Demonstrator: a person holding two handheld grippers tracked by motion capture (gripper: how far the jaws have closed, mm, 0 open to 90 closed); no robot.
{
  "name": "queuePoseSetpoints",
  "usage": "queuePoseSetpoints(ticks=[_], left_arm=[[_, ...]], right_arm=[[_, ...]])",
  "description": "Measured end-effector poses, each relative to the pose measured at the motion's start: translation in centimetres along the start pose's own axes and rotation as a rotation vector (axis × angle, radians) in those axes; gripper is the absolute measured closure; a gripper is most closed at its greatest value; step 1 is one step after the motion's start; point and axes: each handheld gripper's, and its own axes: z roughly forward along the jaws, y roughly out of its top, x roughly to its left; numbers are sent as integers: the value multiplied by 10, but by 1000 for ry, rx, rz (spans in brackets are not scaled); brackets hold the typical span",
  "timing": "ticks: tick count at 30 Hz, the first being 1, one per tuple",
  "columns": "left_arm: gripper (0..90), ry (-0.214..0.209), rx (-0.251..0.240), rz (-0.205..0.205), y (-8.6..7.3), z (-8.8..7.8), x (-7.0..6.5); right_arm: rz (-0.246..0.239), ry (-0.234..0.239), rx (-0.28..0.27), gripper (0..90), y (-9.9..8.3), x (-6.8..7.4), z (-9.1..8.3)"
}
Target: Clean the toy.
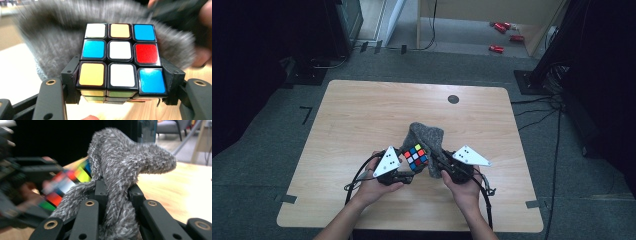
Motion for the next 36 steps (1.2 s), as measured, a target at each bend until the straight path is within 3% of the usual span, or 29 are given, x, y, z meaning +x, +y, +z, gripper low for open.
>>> queuePoseSetpoints(ticks=[3,6,9,11,14,16,18,20,27,28,32,36], left_arm=[[349,2,-55,20,-5,0,0],[349,6,-52,19,-8,3,-1],[350,7,-43,13,-10,5,-1],[350,-3,-46,8,-11,5,-1],[350,-6,-66,-5,-9,3,0],[350,-14,-86,-35,-8,1,2],[349,-4,-82,-29,-8,1,3],[349,-11,-79,-30,-10,1,2],[350,-14,-50,-15,-10,4,-2],[350,-17,-49,-16,-10,4,-2],[350,-26,-70,-47,-6,0,1],[350,-34,-79,-123,-6,-1,7]], right_arm=[[26,-15,34,763,-4,-5,2],[19,-24,31,765,-2,-2,1],[-5,7,-14,765,7,6,-4],[2,55,-57,765,14,12,-8],[2,66,-63,764,17,14,-9],[26,36,-32,765,11,7,-6],[66,21,-10,765,4,1,-3],[77,10,23,765,-1,-3,0],[-7,10,-29,761,13,13,-6],[-1,11,-24,761,12,12,-5],[27,-19,-6,764,2,6,-3],[42,-23,-4,766,0,4,-3]])
